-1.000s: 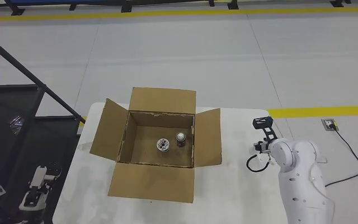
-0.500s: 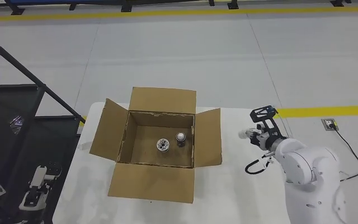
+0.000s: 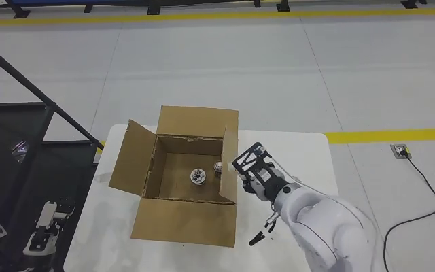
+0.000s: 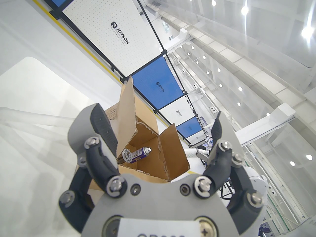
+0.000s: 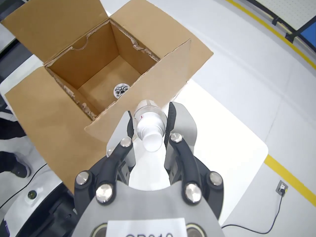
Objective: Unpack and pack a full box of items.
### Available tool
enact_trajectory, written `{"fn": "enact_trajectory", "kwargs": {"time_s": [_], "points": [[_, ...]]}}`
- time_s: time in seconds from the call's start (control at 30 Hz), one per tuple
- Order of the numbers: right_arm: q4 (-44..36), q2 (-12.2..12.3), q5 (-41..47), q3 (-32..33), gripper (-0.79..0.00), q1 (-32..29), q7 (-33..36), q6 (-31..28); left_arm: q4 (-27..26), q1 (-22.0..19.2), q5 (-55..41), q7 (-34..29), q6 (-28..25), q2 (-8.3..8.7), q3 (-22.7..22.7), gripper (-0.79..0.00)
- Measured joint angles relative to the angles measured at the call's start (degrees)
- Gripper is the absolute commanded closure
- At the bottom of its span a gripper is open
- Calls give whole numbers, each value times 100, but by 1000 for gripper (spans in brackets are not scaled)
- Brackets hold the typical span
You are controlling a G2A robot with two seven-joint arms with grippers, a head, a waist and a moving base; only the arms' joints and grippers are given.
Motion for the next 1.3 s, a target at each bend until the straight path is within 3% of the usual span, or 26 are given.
{"fn": "enact_trajectory", "kwargs": {"time_s": [0.27, 0.73, 1.07, 1.3], "points": [[-512, -25, 467, 267, 0, -184, -661, 660, 0, 0, 0, 0, 0, 0, 0, -785], [-821, 57, 527, -317, 0, -560, -711, -364, 0, 0, 0, 0, 0, 0, 0, -785], [-399, 49, -164, -837, 0, -290, -481, -471, 0, 0, 0, 0, 0, 0, 0, -785], [-977, 110, -462, -589, 0, -436, -187, -661, 0, 0, 0, 0, 0, 0, 0, -785]]}}
